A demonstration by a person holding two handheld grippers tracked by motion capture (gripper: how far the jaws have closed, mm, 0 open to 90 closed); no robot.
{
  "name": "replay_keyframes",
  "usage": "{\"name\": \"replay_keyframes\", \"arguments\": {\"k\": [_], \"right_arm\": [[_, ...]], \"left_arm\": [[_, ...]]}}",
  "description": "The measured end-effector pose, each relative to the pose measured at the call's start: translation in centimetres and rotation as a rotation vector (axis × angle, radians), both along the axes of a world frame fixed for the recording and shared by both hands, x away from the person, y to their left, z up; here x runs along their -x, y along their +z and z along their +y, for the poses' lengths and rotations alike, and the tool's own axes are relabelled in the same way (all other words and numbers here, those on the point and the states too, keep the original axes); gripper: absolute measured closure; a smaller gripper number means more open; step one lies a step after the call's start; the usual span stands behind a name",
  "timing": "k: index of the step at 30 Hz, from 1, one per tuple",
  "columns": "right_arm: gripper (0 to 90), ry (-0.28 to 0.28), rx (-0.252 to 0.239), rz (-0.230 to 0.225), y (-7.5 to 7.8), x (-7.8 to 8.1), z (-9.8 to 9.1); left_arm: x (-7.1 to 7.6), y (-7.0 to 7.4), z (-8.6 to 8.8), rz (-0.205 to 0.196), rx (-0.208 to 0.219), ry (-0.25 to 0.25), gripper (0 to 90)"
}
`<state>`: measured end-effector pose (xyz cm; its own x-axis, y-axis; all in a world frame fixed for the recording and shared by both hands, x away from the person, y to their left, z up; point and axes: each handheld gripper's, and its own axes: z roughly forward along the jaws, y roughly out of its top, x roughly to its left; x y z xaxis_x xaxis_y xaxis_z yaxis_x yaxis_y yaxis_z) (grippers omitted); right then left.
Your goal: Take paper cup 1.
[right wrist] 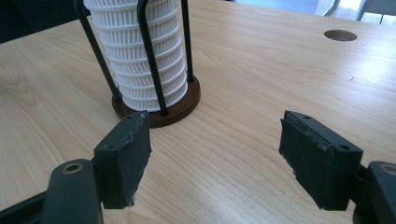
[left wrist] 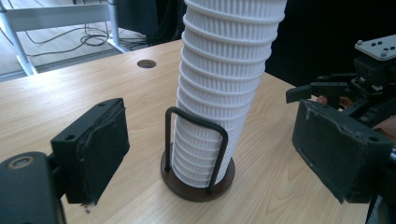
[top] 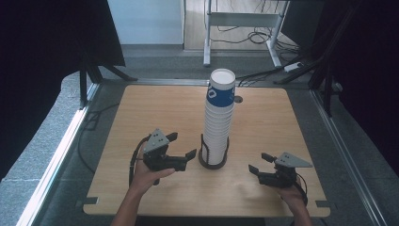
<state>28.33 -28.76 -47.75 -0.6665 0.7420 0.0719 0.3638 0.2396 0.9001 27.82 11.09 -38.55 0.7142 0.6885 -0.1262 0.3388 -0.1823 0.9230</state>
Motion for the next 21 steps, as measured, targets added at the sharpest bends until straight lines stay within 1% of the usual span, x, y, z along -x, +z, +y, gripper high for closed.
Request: {"name": "replay_keyframes", "arguments": {"k": [5,11,15,16,19,21], "right_arm": [[25.6,-0.001,0.02,0.0,-0.1,0.0,0.3],[25.8,0.0,0.033,0.002,-0.2,0.0,0.5],[25.9,0.0,0.036,0.001,-0.2,-0.1,0.5],[25.9,-0.002,0.035,0.002,-0.3,-0.1,0.5],[26.0,-0.003,0.039,0.005,-0.3,-0.1,0.5],[26.0,-0.008,0.039,0.008,-0.4,-0.2,0.4]], "left_arm": [[-0.7,0.5,-1.0,0.004,-0.011,-0.011,10.7],[-1.4,1.2,-2.2,-0.015,-0.017,-0.024,10.1],[-2.1,1.4,-3.2,-0.012,-0.045,-0.039,8.9],[-2.2,1.4,-3.3,-0.011,-0.046,-0.037,8.6],[-2.7,1.5,-3.8,-0.004,-0.031,-0.048,8.6],[-3.0,1.6,-4.3,-0.008,-0.041,-0.052,8.3]]}}
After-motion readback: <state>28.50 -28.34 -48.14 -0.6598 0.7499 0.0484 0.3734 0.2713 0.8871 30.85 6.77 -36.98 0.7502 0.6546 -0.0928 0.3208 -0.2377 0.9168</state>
